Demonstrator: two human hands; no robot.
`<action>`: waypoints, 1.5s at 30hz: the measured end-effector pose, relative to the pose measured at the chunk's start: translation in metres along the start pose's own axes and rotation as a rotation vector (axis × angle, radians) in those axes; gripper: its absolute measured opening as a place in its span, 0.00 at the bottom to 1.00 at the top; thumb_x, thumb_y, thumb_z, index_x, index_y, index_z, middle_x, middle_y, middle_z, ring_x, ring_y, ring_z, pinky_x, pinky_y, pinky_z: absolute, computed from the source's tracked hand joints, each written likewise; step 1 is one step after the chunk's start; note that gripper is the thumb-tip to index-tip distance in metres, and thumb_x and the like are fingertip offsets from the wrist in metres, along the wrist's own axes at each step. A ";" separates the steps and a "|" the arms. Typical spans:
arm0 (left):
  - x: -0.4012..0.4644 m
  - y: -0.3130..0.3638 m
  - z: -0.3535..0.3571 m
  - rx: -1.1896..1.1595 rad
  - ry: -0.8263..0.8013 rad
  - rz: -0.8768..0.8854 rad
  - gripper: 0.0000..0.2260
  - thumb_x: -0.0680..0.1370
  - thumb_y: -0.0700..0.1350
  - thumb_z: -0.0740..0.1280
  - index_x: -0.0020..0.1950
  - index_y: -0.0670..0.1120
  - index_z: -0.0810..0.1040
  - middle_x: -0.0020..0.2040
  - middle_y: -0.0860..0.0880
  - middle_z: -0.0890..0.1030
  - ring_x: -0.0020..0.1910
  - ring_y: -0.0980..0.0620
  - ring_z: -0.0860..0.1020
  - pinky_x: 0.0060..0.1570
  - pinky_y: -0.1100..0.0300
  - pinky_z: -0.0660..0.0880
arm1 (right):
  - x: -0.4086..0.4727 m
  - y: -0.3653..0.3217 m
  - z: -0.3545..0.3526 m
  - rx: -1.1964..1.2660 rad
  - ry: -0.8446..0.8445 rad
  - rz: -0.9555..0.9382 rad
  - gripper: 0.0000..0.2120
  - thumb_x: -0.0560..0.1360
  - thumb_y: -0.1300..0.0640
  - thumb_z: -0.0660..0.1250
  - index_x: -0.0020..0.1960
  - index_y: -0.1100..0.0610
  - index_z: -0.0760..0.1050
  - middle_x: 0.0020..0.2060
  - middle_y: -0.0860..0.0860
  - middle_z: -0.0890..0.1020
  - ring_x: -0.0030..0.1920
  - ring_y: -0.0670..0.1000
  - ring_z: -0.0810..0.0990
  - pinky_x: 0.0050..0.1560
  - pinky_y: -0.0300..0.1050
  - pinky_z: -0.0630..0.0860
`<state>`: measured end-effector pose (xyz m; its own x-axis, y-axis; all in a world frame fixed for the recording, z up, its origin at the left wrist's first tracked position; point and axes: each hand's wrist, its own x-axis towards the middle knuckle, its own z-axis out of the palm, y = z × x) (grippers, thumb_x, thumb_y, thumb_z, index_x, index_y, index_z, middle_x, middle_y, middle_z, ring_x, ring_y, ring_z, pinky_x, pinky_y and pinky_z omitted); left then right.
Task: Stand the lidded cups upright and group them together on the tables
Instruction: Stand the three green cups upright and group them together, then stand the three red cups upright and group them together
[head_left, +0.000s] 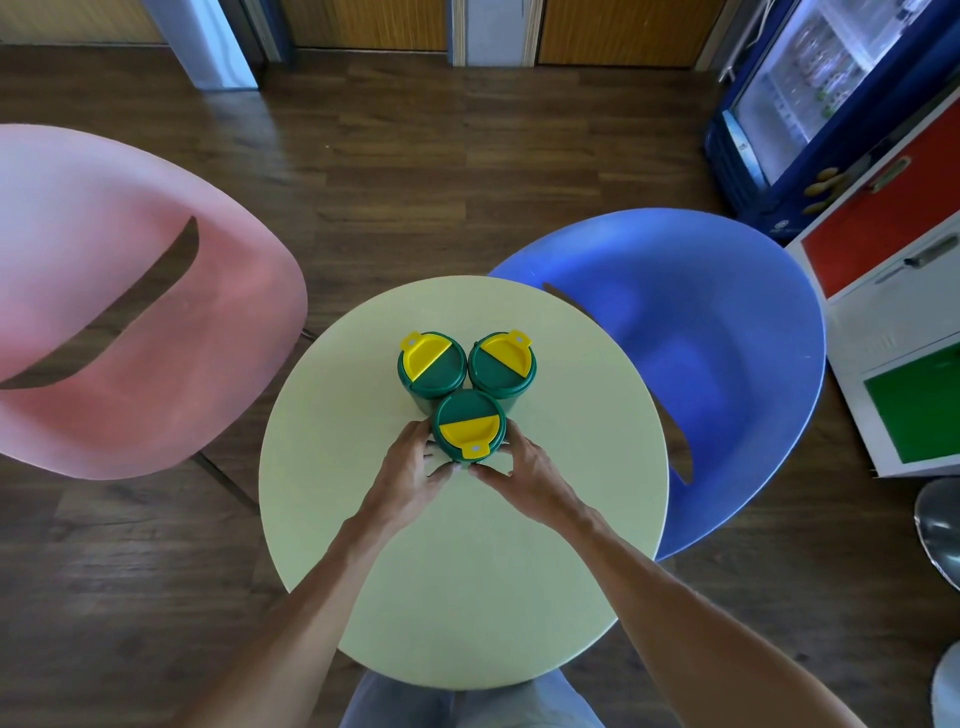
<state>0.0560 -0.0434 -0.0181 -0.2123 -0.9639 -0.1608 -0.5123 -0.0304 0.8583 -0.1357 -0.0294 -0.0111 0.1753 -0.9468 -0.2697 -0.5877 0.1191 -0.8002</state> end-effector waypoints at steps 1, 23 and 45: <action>0.000 0.000 -0.001 0.002 -0.002 -0.001 0.23 0.71 0.41 0.74 0.64 0.43 0.72 0.59 0.45 0.76 0.56 0.52 0.79 0.59 0.57 0.77 | 0.000 -0.001 0.001 0.001 -0.003 0.003 0.30 0.74 0.47 0.70 0.71 0.48 0.61 0.65 0.49 0.77 0.65 0.48 0.75 0.58 0.46 0.77; -0.075 0.000 0.044 0.491 0.007 0.071 0.18 0.76 0.48 0.68 0.63 0.42 0.72 0.54 0.42 0.78 0.51 0.40 0.78 0.49 0.48 0.78 | -0.067 0.027 -0.001 -0.192 0.143 0.152 0.32 0.77 0.43 0.63 0.76 0.53 0.59 0.72 0.55 0.67 0.71 0.56 0.66 0.69 0.54 0.67; -0.330 0.159 0.284 0.400 -1.284 1.442 0.19 0.78 0.49 0.65 0.66 0.42 0.73 0.59 0.45 0.76 0.56 0.44 0.77 0.57 0.48 0.75 | -0.535 0.036 0.154 0.265 1.609 1.317 0.25 0.77 0.49 0.65 0.71 0.58 0.68 0.66 0.57 0.74 0.67 0.55 0.71 0.69 0.48 0.66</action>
<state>-0.1921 0.3450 0.0329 -0.8508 0.5192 0.0812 0.4752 0.6942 0.5407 -0.1291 0.5273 0.0222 -0.9192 0.3714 -0.1308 0.3632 0.6715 -0.6459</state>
